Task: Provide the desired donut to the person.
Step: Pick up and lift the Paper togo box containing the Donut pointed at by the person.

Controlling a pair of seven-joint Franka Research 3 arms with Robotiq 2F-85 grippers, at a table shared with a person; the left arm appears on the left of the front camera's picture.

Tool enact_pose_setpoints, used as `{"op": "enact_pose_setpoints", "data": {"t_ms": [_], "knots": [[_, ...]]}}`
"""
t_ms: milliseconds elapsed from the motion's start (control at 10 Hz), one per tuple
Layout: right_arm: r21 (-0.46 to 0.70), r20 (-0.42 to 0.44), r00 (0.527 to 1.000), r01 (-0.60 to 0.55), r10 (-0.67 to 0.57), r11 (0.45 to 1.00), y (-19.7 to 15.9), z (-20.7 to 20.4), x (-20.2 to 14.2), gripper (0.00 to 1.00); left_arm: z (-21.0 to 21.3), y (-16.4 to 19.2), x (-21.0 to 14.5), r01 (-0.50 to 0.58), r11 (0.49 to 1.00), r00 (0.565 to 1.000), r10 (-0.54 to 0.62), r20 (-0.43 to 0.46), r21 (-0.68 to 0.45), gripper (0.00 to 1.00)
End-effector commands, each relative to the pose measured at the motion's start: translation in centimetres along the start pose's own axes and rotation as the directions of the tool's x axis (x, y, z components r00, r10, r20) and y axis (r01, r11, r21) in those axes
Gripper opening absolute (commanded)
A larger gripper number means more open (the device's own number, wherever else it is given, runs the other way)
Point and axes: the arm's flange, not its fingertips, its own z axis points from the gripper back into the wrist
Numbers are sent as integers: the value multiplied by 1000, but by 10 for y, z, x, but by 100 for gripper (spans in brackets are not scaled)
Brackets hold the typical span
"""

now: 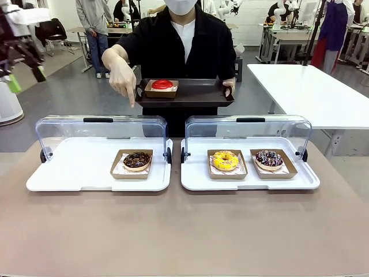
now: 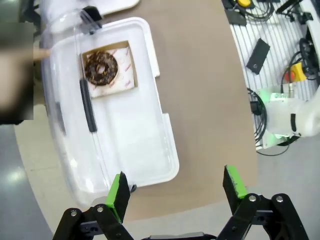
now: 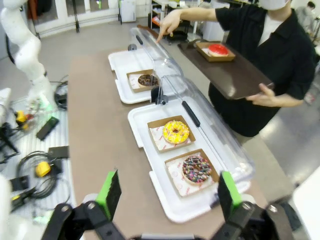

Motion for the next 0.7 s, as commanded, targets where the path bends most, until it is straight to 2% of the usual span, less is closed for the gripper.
{"op": "enact_pose_setpoints", "data": {"t_ms": [0, 300, 400, 600], "knots": [[2, 15, 1000, -5, 5, 1000, 0, -1, -1, 100, -27, 12, 24, -16, 1000, 998, 17, -63, 23, 97], [2, 15, 1000, -5, 5, 1000, 0, -1, -1, 100, -113, 42, 45, -50, 993, 990, 63, -125, 106, 97], [2, 15, 1000, -5, 5, 1000, 0, -1, -1, 100, -147, 44, 49, -54, 994, 989, 66, -129, 99, 97], [2, 15, 1000, -5, 5, 1000, 0, -1, -1, 100, -177, 38, 57, -36, 996, 991, 45, -123, 80, 97]]}}
